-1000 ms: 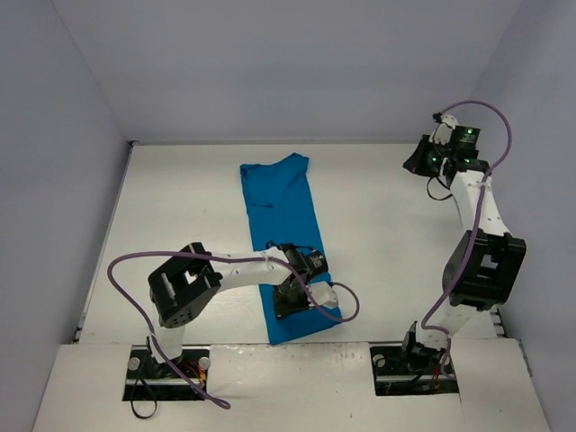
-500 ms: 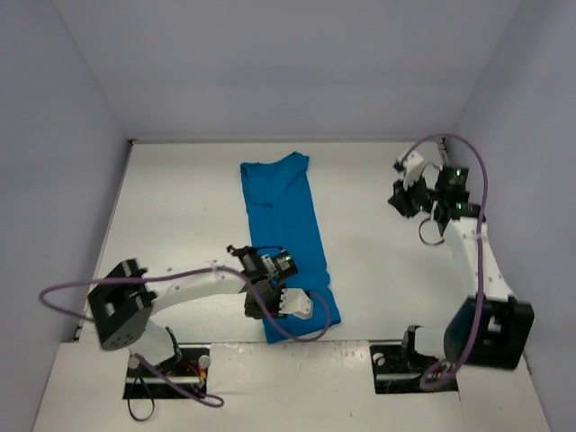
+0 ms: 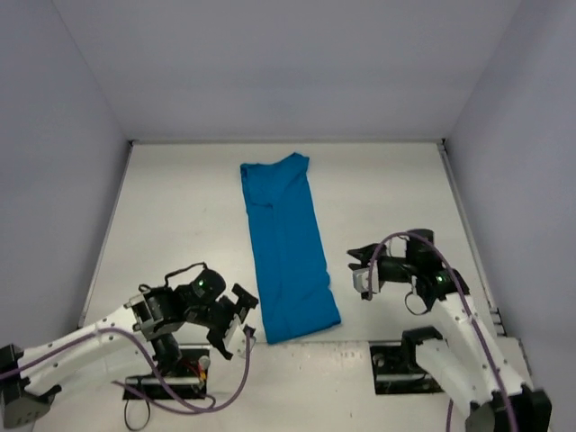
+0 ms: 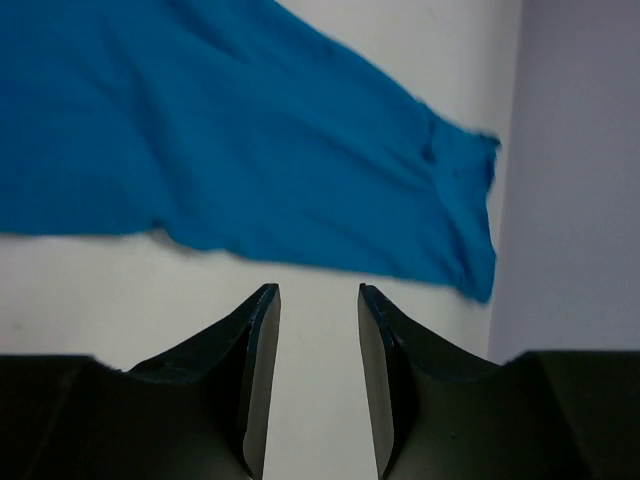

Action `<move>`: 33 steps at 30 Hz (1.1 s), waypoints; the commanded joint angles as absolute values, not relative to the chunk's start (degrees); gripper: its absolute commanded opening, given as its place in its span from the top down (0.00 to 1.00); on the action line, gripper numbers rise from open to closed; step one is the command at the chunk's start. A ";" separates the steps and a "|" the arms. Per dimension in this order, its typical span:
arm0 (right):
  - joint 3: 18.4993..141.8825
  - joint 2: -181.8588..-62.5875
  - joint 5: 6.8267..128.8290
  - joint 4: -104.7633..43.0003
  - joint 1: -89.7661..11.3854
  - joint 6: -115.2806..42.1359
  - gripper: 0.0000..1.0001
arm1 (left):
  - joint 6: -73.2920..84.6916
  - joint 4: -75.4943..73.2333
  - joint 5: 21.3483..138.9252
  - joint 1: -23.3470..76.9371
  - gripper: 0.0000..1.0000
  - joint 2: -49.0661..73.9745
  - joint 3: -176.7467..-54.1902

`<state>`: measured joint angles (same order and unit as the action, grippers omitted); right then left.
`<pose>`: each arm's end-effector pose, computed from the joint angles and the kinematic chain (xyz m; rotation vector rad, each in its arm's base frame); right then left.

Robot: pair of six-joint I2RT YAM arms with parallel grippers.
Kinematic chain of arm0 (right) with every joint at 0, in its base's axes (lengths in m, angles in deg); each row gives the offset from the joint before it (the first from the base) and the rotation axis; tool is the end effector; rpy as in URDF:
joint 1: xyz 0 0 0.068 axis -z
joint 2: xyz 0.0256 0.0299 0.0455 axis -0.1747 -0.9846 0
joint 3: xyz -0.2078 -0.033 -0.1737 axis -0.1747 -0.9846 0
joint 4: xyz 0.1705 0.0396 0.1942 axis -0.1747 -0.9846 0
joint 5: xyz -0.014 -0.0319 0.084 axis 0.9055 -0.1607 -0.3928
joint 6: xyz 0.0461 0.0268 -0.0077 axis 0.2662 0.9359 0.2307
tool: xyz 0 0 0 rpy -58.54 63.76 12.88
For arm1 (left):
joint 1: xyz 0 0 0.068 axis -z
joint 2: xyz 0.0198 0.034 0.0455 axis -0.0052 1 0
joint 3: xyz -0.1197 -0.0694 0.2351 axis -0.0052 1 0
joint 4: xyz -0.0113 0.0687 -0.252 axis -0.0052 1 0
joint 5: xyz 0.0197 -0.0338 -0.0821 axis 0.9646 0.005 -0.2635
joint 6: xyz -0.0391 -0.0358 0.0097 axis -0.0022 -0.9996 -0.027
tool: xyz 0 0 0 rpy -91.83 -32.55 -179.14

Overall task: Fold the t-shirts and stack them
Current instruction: Grab the bottom of the folded rectangular tshirt with both arms

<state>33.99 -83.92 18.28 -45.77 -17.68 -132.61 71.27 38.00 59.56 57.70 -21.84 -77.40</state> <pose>0.1548 0.0509 0.2498 -1.6804 0.7383 0.0461 0.0648 -0.1333 0.2436 2.0293 1.0826 -0.6164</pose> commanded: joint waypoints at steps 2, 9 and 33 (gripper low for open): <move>32.02 -87.58 18.23 -46.77 -36.12 -148.76 0.67 | 86.37 30.56 49.67 58.23 0.16 -14.21 -77.11; 31.62 -95.57 22.44 -62.97 -43.73 -176.75 0.71 | 90.81 30.50 45.27 58.21 0.36 1.76 -84.07; 38.72 -109.89 36.19 -75.66 -38.64 -196.12 0.55 | 94.07 34.88 43.40 57.95 0.31 2.85 -84.51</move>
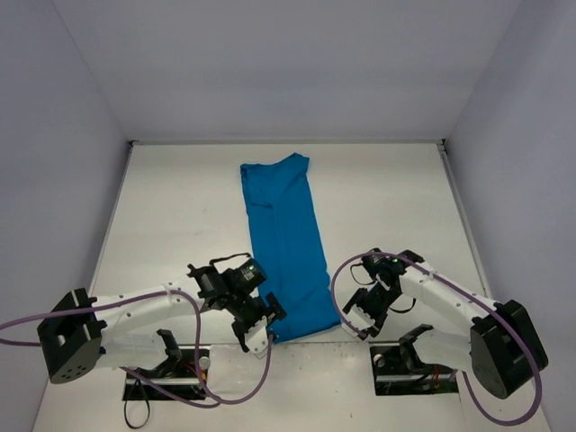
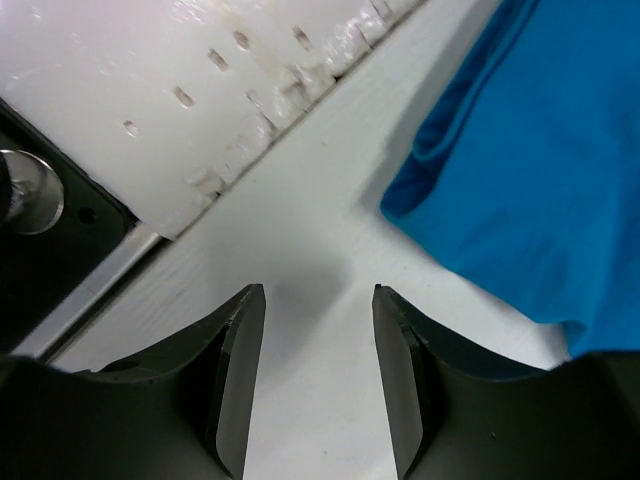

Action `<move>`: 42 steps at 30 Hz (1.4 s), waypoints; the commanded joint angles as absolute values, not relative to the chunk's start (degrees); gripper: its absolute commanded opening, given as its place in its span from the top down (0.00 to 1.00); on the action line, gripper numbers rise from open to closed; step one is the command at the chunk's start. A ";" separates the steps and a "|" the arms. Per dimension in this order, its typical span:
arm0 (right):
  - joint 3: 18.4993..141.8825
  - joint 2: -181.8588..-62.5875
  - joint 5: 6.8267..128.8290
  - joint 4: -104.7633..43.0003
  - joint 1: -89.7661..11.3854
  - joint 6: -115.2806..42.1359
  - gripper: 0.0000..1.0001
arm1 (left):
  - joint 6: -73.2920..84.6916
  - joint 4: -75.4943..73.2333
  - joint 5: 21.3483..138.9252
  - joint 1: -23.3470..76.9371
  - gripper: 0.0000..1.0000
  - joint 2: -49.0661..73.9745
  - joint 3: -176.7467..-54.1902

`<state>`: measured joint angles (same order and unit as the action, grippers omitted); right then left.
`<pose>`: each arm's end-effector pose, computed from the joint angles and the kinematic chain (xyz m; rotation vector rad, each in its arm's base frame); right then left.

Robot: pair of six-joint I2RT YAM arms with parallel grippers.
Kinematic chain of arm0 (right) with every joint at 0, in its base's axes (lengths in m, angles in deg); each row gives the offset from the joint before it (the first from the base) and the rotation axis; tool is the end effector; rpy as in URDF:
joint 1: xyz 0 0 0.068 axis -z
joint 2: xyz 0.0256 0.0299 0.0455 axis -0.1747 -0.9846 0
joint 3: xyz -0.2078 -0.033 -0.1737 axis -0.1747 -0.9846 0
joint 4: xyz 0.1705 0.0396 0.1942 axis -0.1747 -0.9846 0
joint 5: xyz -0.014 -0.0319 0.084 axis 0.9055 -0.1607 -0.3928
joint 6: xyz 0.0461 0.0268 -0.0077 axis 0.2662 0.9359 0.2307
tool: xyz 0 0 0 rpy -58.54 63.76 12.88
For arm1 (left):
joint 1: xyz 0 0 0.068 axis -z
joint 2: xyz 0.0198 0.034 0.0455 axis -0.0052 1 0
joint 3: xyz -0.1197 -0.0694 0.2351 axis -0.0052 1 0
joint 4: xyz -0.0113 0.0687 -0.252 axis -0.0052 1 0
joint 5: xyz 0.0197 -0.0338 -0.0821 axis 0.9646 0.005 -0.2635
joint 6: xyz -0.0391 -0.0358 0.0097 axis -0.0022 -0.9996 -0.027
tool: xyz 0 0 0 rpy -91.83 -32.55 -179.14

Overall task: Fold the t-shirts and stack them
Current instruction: Grab the bottom of the folded rectangular tshirt with both arms

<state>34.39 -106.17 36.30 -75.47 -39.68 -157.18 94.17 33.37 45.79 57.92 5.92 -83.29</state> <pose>0.1283 0.0988 0.1605 -2.4106 0.7176 0.5221 0.0956 -0.1958 0.2060 2.3175 0.7103 -0.8239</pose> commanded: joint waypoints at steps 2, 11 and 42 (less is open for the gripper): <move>39.36 -111.38 35.77 -75.40 -38.56 -196.78 0.55 | 93.02 35.32 43.57 57.95 0.31 1.78 -84.21; 36.75 -110.77 30.92 -66.89 -40.73 -197.21 0.56 | 91.99 35.69 44.81 57.95 0.31 -0.82 -81.88; 28.08 -108.95 28.15 -59.13 -45.75 -197.64 0.68 | 93.92 35.85 48.48 64.78 0.31 14.37 -89.98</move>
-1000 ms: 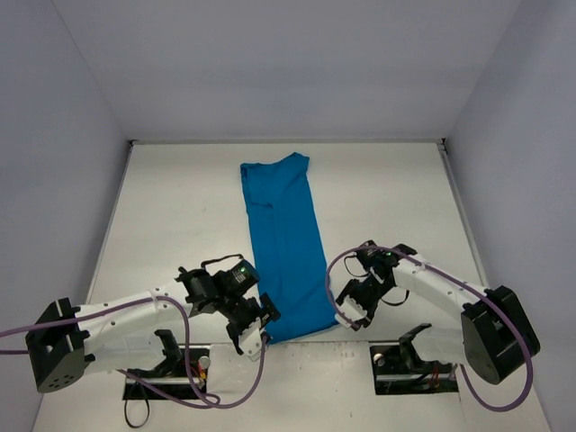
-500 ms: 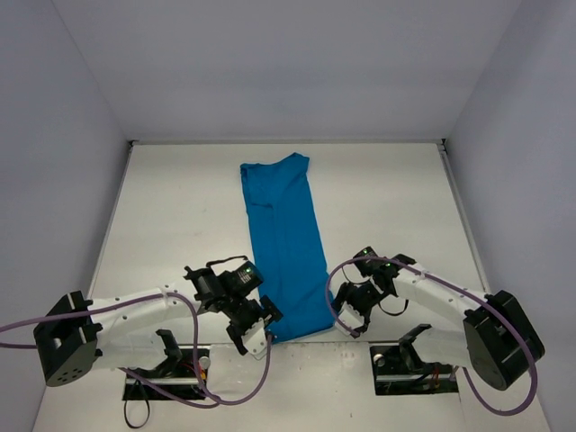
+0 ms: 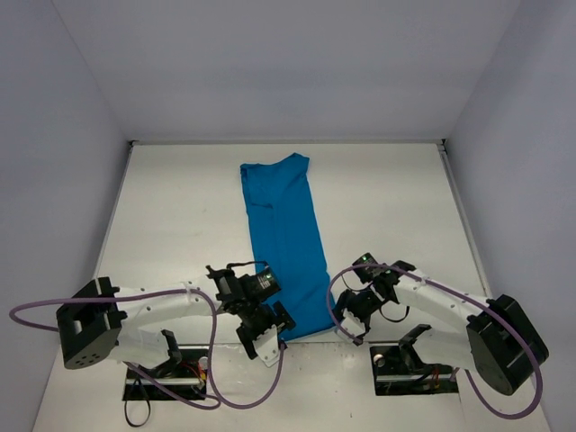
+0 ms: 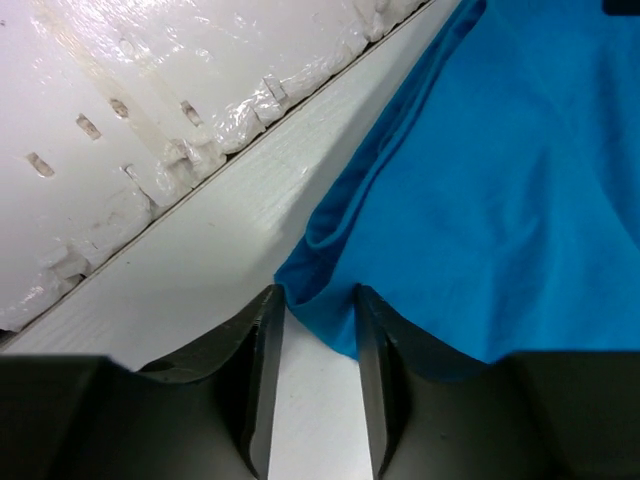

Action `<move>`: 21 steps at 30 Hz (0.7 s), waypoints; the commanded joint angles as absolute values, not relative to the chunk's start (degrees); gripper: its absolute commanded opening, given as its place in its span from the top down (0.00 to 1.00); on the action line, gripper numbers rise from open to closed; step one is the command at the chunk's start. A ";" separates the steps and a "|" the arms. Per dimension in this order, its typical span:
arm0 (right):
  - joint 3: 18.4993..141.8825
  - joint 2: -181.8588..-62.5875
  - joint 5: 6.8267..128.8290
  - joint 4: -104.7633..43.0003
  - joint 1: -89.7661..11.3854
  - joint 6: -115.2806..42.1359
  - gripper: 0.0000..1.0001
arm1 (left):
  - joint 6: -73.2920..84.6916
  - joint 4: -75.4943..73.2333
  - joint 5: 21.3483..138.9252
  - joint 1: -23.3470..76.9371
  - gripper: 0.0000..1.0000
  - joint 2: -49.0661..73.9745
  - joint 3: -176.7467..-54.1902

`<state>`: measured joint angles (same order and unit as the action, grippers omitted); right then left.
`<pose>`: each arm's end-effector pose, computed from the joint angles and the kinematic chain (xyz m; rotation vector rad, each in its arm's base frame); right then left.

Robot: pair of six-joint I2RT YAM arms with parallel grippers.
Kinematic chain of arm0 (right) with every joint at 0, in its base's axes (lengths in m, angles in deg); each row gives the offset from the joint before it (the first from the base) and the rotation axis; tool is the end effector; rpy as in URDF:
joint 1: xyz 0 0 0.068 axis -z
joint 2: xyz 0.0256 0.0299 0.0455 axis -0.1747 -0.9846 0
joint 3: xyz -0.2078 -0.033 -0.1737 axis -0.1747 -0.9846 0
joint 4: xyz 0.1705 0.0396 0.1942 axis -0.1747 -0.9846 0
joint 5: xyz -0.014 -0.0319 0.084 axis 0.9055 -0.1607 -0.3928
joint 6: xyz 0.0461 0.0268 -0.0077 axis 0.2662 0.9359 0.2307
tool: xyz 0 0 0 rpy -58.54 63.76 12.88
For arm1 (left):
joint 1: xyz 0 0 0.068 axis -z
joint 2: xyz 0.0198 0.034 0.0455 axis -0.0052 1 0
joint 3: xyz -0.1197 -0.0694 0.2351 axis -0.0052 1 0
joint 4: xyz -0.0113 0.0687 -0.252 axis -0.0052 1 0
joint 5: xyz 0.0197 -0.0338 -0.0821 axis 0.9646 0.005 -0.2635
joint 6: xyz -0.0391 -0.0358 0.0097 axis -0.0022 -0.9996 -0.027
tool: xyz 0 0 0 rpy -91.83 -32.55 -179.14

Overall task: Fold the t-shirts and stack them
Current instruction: Grab the bottom of the folded rectangular tshirt with both arms

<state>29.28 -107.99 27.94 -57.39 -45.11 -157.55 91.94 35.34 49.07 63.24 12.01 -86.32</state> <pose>0.1265 0.1209 0.1448 -2.2659 0.4313 0.5122 0.0854 -0.2168 0.1967 2.4381 0.7413 -0.8488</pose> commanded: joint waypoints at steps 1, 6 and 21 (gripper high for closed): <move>28.23 -109.32 28.22 -59.11 -45.75 -197.56 0.71 | 94.28 36.02 48.46 65.09 0.33 15.05 -90.38; 28.82 -110.67 28.01 -59.20 -45.75 -197.20 0.82 | 95.74 36.58 48.86 66.41 0.42 15.87 -90.61; 30.37 -112.60 27.74 -59.11 -45.75 -196.29 0.88 | 94.51 40.08 52.33 66.89 0.52 17.91 -91.70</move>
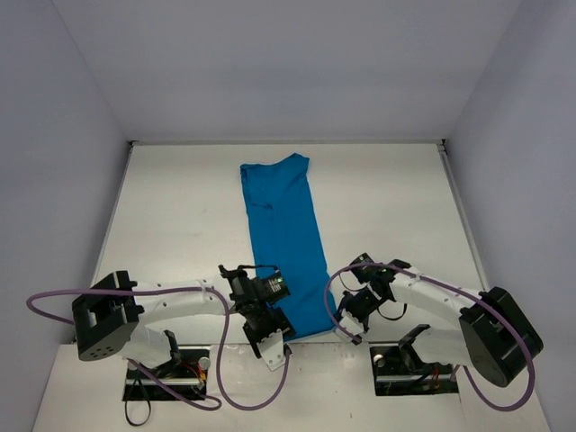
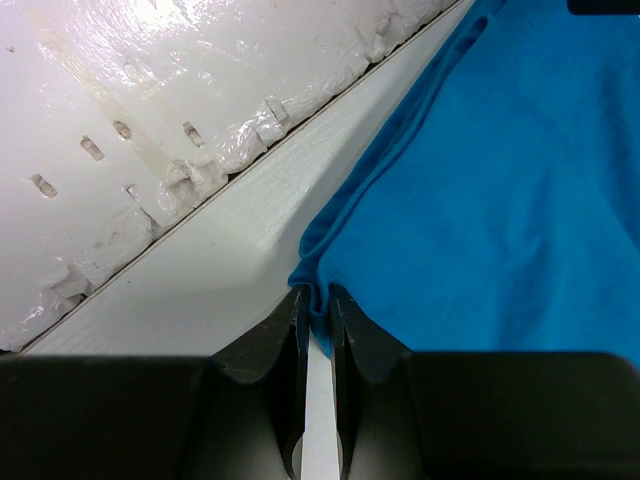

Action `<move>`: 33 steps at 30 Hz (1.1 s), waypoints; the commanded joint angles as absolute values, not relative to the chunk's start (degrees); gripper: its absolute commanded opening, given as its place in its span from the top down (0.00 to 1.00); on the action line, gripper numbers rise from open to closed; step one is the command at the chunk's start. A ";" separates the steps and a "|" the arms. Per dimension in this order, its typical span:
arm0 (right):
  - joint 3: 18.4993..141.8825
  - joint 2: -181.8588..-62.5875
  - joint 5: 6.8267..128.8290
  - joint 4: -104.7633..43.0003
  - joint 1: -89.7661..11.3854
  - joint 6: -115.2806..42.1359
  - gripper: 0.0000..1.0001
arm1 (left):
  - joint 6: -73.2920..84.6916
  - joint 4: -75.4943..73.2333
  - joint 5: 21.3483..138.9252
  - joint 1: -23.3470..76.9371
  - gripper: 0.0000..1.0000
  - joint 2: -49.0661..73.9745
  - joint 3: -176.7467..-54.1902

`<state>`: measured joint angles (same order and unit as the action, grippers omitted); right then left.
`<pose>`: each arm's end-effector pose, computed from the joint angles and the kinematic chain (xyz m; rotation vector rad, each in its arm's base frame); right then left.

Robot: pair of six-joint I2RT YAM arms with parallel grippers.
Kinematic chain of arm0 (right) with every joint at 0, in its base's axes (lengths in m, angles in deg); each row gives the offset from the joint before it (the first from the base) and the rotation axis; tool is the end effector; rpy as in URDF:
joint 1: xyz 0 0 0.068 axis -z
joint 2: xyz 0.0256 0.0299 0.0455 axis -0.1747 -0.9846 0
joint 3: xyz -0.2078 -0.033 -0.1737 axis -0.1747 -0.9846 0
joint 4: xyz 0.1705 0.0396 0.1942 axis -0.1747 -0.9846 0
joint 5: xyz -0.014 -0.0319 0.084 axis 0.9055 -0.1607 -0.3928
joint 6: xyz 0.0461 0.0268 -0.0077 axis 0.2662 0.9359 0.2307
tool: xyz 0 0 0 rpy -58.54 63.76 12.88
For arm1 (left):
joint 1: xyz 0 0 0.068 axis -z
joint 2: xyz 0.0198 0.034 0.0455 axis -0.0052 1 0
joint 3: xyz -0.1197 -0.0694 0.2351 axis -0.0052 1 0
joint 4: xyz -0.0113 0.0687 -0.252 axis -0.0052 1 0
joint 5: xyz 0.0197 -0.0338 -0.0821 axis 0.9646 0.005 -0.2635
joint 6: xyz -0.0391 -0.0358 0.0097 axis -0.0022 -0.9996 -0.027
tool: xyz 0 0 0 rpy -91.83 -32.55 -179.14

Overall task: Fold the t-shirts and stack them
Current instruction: Grab the bottom of the folded rectangular tshirt with both arms

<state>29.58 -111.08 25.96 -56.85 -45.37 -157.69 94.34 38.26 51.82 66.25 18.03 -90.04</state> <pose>0.1281 0.1240 0.1390 -2.2584 0.4346 0.5782 0.0814 -0.2346 0.1886 2.5545 0.7044 -0.8287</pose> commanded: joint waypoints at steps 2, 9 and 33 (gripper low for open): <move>30.51 -112.69 27.77 -59.11 -45.75 -195.94 0.89 | 94.34 39.93 53.14 67.27 0.52 17.55 -90.69; 30.48 -112.20 27.92 -59.11 -45.79 -194.74 0.89 | 92.95 37.71 54.34 67.27 0.52 17.73 -88.34; 32.04 -107.18 20.57 -59.11 -43.59 -184.82 1.00 | 87.29 26.50 51.08 66.74 1.00 3.02 -78.06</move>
<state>29.96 -109.13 24.65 -57.11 -44.59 -157.66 91.64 28.53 54.56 66.93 11.32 -79.91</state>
